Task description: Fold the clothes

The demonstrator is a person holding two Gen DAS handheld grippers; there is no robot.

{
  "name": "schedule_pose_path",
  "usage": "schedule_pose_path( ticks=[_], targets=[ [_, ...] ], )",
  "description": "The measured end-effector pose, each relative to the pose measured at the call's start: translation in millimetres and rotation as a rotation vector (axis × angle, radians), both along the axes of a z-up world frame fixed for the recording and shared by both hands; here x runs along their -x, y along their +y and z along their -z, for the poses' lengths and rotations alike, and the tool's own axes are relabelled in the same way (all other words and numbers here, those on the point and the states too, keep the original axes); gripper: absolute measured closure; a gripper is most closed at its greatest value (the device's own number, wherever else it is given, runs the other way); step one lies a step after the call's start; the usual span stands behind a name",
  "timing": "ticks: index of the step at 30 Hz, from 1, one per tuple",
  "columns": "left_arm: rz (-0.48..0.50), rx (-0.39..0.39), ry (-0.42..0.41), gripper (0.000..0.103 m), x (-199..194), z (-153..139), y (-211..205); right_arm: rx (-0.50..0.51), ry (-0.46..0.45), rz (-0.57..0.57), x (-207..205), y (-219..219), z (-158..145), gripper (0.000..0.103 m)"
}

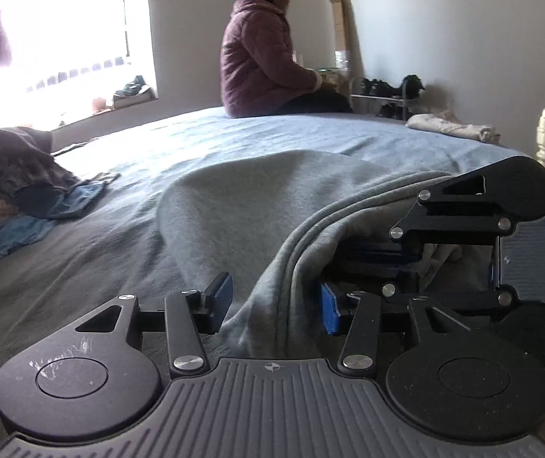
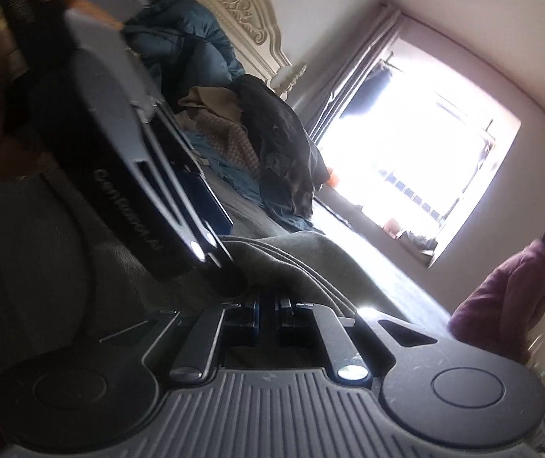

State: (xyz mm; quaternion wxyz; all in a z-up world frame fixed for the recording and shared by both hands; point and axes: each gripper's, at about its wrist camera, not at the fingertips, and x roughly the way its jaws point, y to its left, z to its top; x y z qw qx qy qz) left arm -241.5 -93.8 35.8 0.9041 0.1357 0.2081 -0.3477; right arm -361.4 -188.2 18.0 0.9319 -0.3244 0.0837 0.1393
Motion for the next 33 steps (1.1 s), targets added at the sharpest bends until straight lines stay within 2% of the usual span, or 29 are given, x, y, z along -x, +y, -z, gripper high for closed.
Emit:
schedule_pose_path(
  ticks=[2,5,6,9,13,15,18,20,23,25,28,31,32,33],
  targets=[
    [0.008,-0.02,-0.012,0.057,-0.5,3.5,-5.5,0.017,0.004,0.002,-0.6,-2.3,2.1,0.098],
    [0.001,-0.049,-0.052,0.068,2.0,6.9,-12.1,0.01,0.065,0.029,-5.0,-10.3,5.3,0.098],
    [-0.014,-0.055,-0.076,0.075,5.0,7.2,-14.1,0.001,0.089,0.046,-7.6,-12.8,6.3,0.098],
    [-0.06,-0.058,-0.165,0.082,18.3,5.3,-16.9,-0.069,0.151,0.087,-13.6,-20.0,4.2,0.098],
    [-0.077,-0.138,-0.284,0.085,33.3,14.2,-23.8,-0.156,0.189,0.104,-14.9,-28.0,-2.1,0.098],
    [-0.073,-0.171,-0.294,0.085,34.8,20.8,-25.6,-0.205,0.189,0.086,-11.2,-31.8,-8.0,0.097],
    [-0.073,-0.171,-0.301,0.085,35.1,21.0,-25.3,-0.288,0.183,0.04,-10.9,-33.3,-18.8,0.097],
    [-0.064,-0.199,-0.333,0.085,37.3,25.0,-26.5,-0.289,0.195,0.077,-18.0,-31.5,-18.1,0.098],
    [-0.039,-0.238,-0.362,0.085,40.6,34.6,-27.1,-0.289,0.263,0.185,-25.6,-46.0,-10.6,0.099],
    [-0.022,-0.256,-0.393,0.085,45.2,39.5,-25.4,-0.3,0.27,0.17,-17.5,-52.4,-17.9,0.099],
    [0.007,-0.266,-0.422,0.085,46.8,43.0,-21.7,-0.239,0.245,0.083,-0.2,-56.2,-33.3,0.096],
    [0.038,-0.27,-0.443,0.085,46.5,44.5,-19.3,-0.147,0.18,-0.022,16.6,-52.1,-52.3,0.094],
    [0.049,-0.277,-0.455,0.085,46.7,45.1,-19.3,-0.116,0.156,-0.049,20.1,-49.6,-57.4,0.089],
    [0.061,-0.287,-0.47,0.085,47.1,46.1,-19.1,-0.081,0.14,-0.073,20.2,-47.1,-58.7,0.079]
  ],
)
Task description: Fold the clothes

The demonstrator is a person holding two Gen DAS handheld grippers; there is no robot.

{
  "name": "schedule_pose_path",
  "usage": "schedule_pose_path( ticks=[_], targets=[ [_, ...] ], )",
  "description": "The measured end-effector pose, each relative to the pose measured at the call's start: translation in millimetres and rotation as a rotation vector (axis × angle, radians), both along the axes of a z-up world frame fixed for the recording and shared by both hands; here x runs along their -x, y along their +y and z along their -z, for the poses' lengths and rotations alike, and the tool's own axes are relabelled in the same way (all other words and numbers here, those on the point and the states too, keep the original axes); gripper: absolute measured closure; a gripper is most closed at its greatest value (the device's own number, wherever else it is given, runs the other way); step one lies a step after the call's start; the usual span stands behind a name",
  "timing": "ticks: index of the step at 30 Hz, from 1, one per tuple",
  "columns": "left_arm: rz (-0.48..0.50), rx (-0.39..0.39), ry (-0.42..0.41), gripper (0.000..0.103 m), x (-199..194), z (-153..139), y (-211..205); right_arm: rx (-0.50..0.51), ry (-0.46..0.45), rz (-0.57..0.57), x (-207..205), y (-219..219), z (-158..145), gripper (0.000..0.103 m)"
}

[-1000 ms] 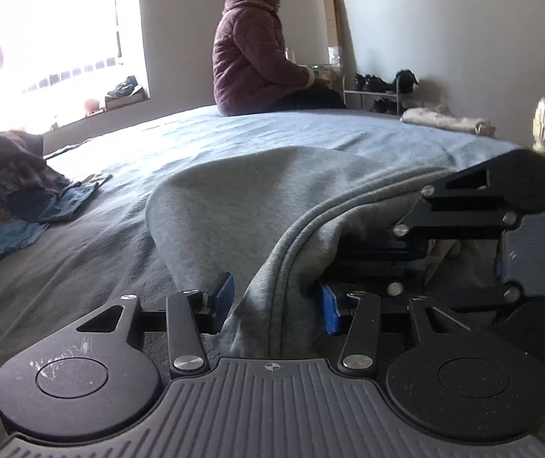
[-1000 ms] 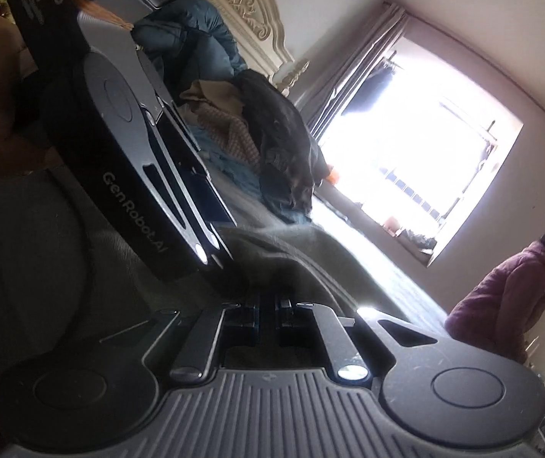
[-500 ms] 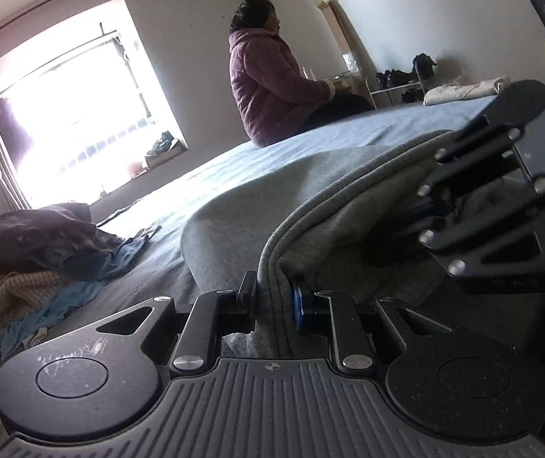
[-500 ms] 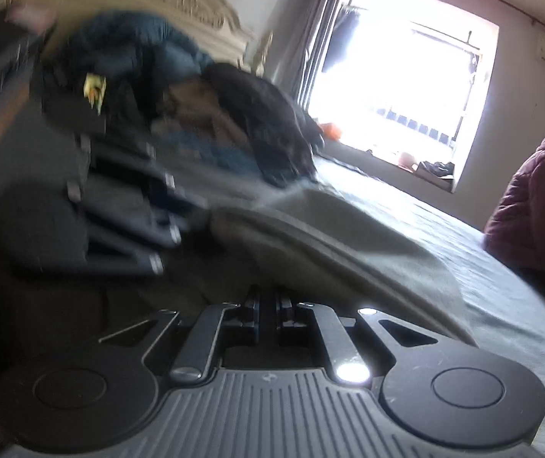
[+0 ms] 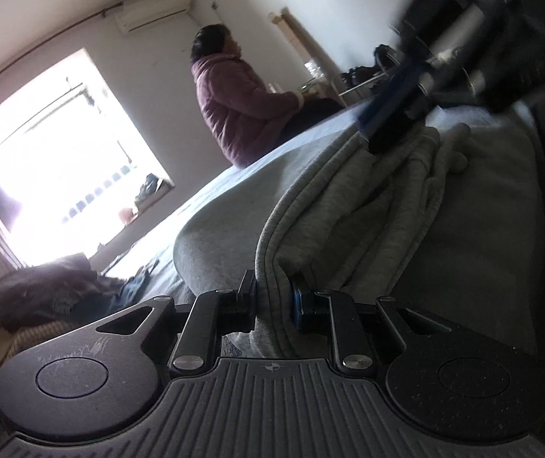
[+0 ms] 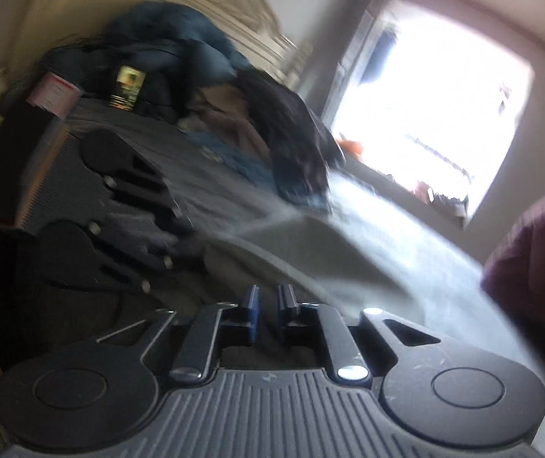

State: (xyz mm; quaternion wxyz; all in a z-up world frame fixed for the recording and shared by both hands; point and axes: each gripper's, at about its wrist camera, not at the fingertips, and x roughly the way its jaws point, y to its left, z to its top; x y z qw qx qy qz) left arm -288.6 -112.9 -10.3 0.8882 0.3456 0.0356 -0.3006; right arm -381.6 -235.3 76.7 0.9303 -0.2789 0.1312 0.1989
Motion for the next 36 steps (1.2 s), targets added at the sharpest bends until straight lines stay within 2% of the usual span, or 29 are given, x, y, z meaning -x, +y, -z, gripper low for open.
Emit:
schedule_pose_path(
  ticks=[1,2,4,9,10,11,12,15,20,23,25,27,28,31,33,36],
  targets=[
    [0.012,-0.017,-0.016,0.085,0.7,1.2,0.2,0.059,-0.011,-0.023,-1.3,4.7,3.3,0.069],
    [0.026,-0.035,-0.032,0.085,1.5,2.5,0.4,0.118,-0.023,-0.046,-2.5,9.5,6.6,0.066],
    [0.054,-0.072,-0.064,0.085,2.8,4.4,1.3,0.231,-0.04,-0.09,-6.8,17.5,13.6,0.063],
    [0.116,-0.132,-0.107,0.085,0.5,8.6,4.3,0.415,-0.016,-0.171,-37.1,17.2,33.3,0.063],
    [0.13,-0.142,-0.116,0.085,0.7,9.9,4.6,0.438,-0.02,-0.18,-39.3,17.5,34.5,0.065],
    [0.145,-0.151,-0.126,0.085,2.1,11.6,5.9,0.45,-0.037,-0.177,-37.7,16.8,33.1,0.078],
    [0.162,-0.16,-0.134,0.085,2.9,12.8,7.2,0.461,-0.054,-0.175,-36.1,16.1,31.7,0.083],
    [0.217,-0.19,-0.154,0.085,1.3,14.2,9.3,0.498,-0.098,-0.171,-24.7,15.2,36.6,0.086],
    [0.293,-0.269,-0.205,0.087,1.6,28.1,9.2,0.581,-0.115,-0.147,-15.6,15.9,73.7,0.086],
    [0.316,-0.282,-0.219,0.087,1.0,27.9,9.9,0.594,-0.139,-0.13,-7.1,17.9,72.1,0.085],
    [0.33,-0.293,-0.226,0.087,-0.4,28.4,11.4,0.584,-0.127,-0.138,1.1,19.2,62.4,0.084],
    [0.343,-0.305,-0.235,0.087,-2.0,29.0,12.6,0.533,-0.082,-0.17,8.3,13.6,45.9,0.086],
    [0.349,-0.309,-0.237,0.087,-2.7,28.8,12.8,0.493,-0.057,-0.187,11.6,10.2,36.1,0.086],
    [0.364,-0.323,-0.245,0.087,-5.2,28.6,12.6,0.288,-0.019,-0.192,10.8,4.5,5.5,0.086],
    [0.368,-0.334,-0.253,0.087,-6.0,28.8,11.9,0.17,-0.036,-0.157,4.3,5.3,-6.0,0.086],
    [0.371,-0.355,-0.277,0.087,-4.0,32.1,10.8,0.12,-0.102,-0.067,-14.3,18.5,0.3,0.086]
  ],
)
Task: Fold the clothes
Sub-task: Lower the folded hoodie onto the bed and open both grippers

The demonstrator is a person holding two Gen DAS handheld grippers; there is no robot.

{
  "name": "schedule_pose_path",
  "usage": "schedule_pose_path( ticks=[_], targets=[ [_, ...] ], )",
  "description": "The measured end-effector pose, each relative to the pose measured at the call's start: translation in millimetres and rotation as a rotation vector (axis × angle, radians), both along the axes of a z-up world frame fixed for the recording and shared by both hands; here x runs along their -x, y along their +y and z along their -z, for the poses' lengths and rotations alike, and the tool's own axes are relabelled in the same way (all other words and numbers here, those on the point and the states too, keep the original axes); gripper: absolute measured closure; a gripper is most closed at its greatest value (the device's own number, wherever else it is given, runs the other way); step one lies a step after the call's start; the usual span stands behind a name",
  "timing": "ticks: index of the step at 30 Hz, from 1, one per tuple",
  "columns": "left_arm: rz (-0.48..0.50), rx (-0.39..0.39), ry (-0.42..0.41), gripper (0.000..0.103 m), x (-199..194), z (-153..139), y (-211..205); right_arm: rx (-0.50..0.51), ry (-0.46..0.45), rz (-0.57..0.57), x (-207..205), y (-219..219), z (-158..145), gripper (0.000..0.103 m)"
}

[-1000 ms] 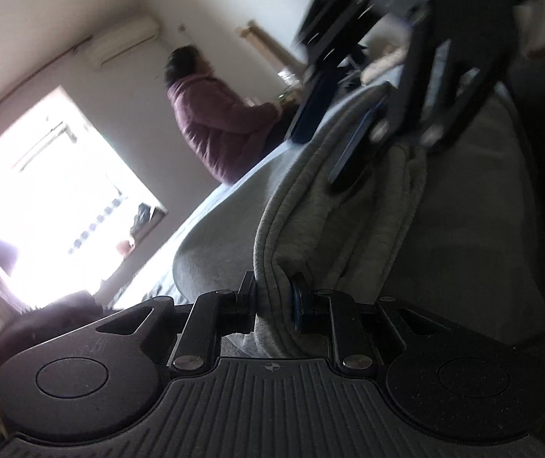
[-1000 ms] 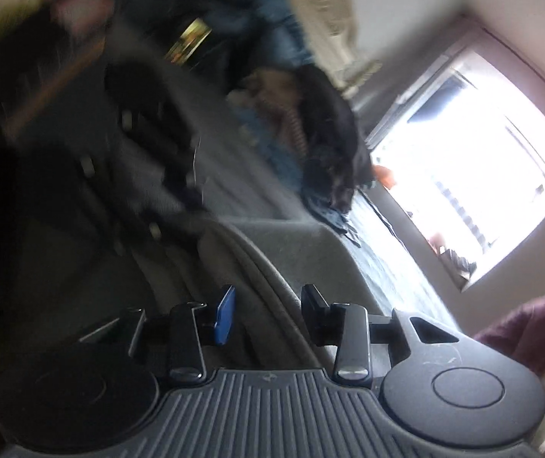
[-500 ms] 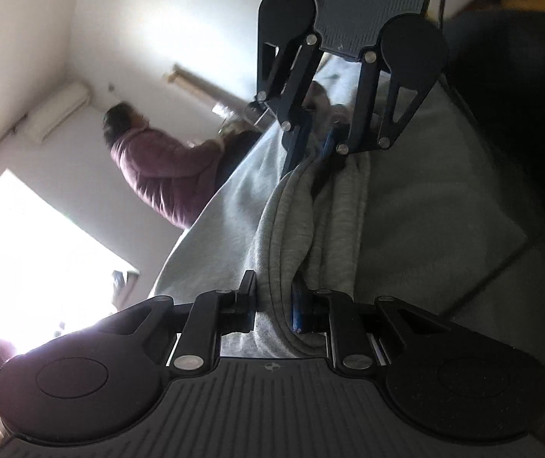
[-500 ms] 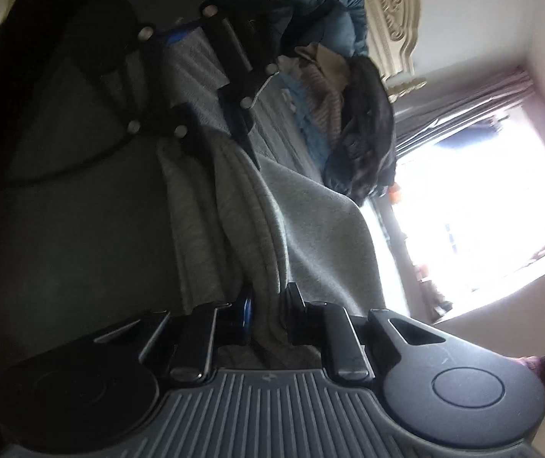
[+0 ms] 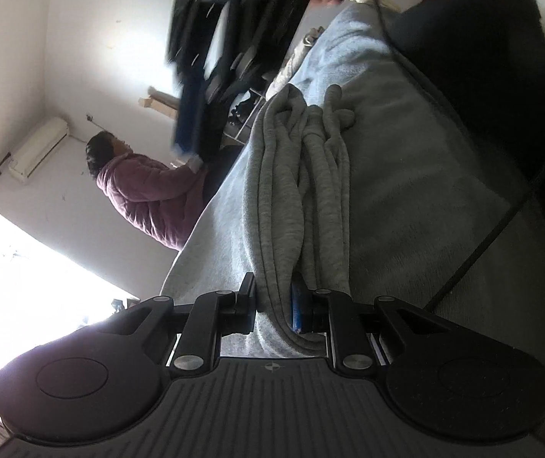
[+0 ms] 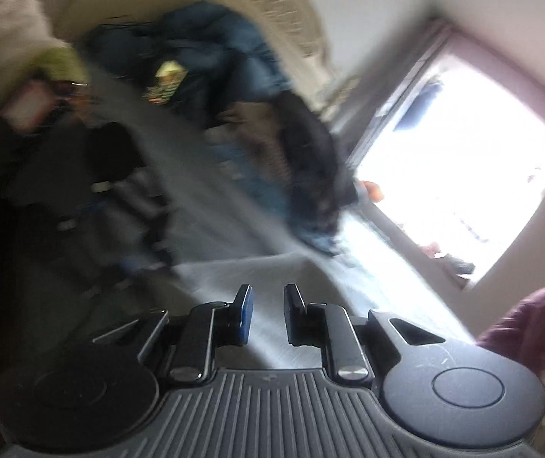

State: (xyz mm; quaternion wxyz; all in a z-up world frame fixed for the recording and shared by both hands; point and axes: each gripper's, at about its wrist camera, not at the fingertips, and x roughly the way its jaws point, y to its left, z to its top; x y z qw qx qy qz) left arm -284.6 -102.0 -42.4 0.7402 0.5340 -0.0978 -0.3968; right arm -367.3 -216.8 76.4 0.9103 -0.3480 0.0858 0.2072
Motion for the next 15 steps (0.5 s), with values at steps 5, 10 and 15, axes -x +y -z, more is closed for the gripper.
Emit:
schedule_pose_path(
  ticks=[5,10,15],
  targets=[
    [-0.012,-0.006,-0.027,0.087,5.6,9.0,-2.6,-0.138,0.126,0.103,-17.3,2.0,42.0,0.085],
    [-0.037,-0.023,-0.052,0.085,15.8,9.8,-1.5,-0.335,0.138,0.164,-15.7,-15.9,58.5,0.085],
    [-0.115,-0.004,0.02,0.084,34.5,-9.8,11.9,-0.41,0.123,0.163,-21.6,-25.4,65.2,0.085]
  ],
)
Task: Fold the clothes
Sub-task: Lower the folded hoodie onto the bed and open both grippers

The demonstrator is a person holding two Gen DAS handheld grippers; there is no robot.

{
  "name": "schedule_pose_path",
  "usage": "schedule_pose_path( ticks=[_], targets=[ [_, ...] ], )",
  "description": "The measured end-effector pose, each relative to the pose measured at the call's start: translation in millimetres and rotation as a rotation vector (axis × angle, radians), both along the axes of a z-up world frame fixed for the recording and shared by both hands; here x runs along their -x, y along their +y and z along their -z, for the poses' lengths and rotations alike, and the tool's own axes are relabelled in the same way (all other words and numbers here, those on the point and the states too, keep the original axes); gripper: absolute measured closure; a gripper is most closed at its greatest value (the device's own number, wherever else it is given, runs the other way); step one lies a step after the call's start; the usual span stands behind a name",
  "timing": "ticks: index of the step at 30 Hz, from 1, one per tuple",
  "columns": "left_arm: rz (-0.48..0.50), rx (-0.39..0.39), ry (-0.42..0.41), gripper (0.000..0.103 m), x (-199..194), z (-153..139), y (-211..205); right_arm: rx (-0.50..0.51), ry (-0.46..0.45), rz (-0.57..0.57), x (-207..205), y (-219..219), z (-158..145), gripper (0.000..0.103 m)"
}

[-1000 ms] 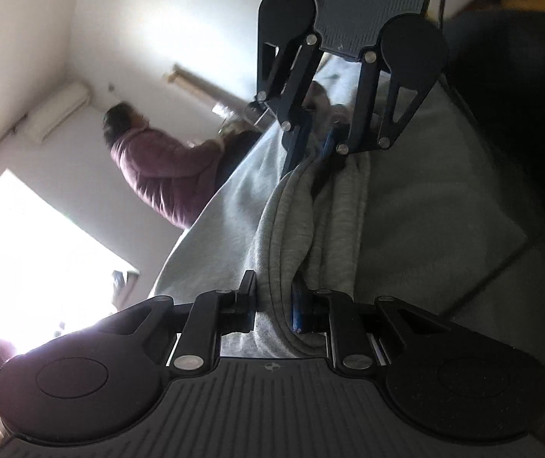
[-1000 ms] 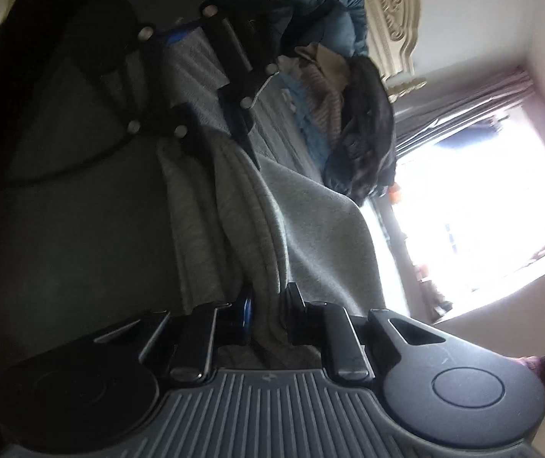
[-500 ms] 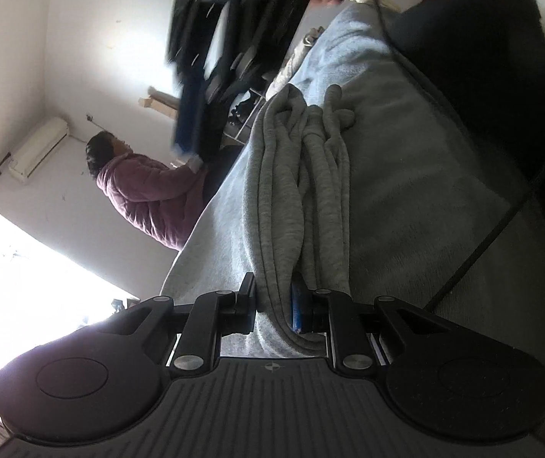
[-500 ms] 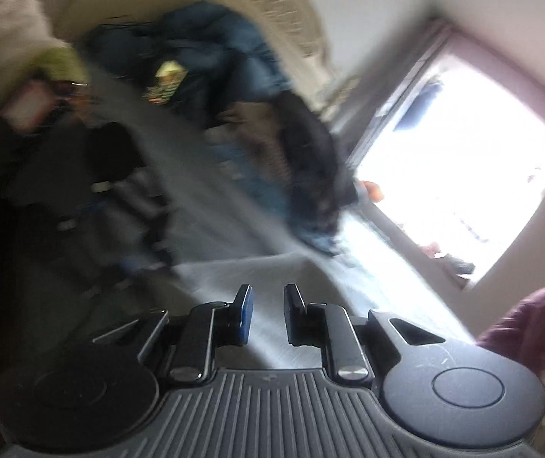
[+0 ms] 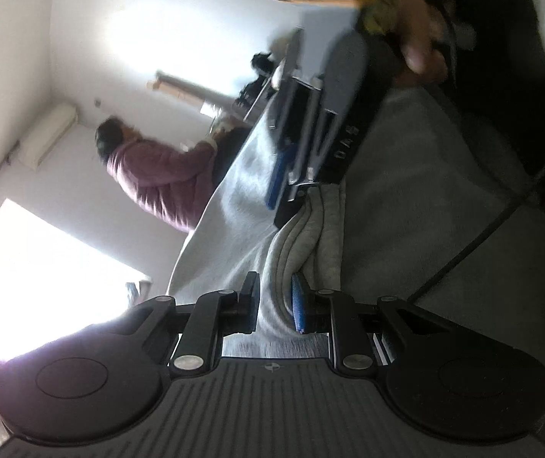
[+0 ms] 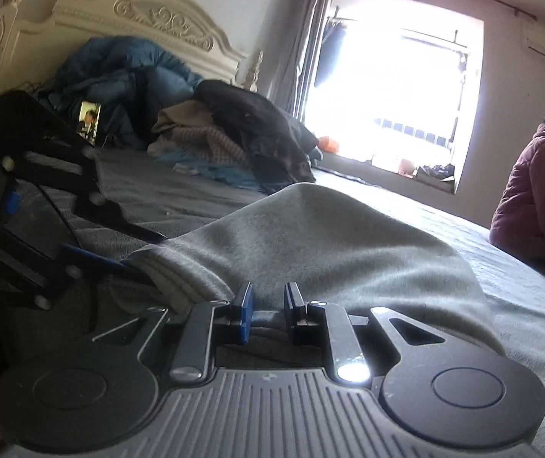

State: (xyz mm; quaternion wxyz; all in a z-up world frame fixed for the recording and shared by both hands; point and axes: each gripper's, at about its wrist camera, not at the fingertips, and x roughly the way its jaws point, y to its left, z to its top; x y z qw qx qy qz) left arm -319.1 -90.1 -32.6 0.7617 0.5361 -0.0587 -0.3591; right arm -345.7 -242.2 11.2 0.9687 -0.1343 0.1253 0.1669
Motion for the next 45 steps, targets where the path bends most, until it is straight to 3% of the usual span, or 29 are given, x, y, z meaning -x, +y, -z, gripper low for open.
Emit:
schedule_pose_path(
  ticks=[5,9,13,15,22,26,30,36,38,41,42,45],
  targets=[
    [-0.179,0.105,0.159,0.084,-2.3,-30.0,25.8,-0.061,-0.02,0.019,7.4,-3.2,4.2,0.085],
    [-0.328,0.32,0.348,0.083,-27.7,-65.4,42.0,-0.078,-0.037,0.034,11.2,-2.1,6.5,0.085],
    [-0.338,0.554,0.518,0.074,-52.8,-91.0,33.1,-0.1,-0.041,0.053,12.2,-1.5,6.2,0.085],
    [-0.312,0.609,0.57,0.074,-52.8,-88.0,21.8,-0.104,-0.044,0.065,12.8,0.0,5.5,0.085],
    [-0.346,0.632,0.645,0.074,-46.5,-45.0,2.6,-0.114,-0.053,0.078,12.6,0.2,8.7,0.085],
    [-0.352,0.674,0.645,0.074,-46.0,-40.5,6.3,-0.098,-0.059,0.07,12.2,0.4,8.8,0.085],
    [-0.349,0.662,0.631,0.074,-50.7,-39.8,2.6,-0.085,-0.054,0.06,13.8,1.2,-9.1,0.084],
    [-0.339,0.656,0.631,0.074,-51.2,-38.8,3.8,0.007,-0.216,0.096,28.1,9.4,-44.3,0.084],
    [-0.335,0.655,0.63,0.074,-51.0,-38.1,4.7,0.041,-0.186,0.173,26.2,0.4,-37.4,0.084],
    [-0.32,0.657,0.648,0.073,-52.7,-36.9,6.4,0.02,-0.06,0.276,22.6,-27.4,-6.4,0.084],
    [-0.315,0.656,0.648,0.073,-52.7,-36.2,6.2,-0.014,-0.077,0.267,28.3,-33.7,0.1,0.084],
    [-0.318,0.657,0.641,0.073,-53.6,-35.5,6.5,0.034,-0.086,0.28,29.0,-25.0,-5.0,0.081]
  ],
)
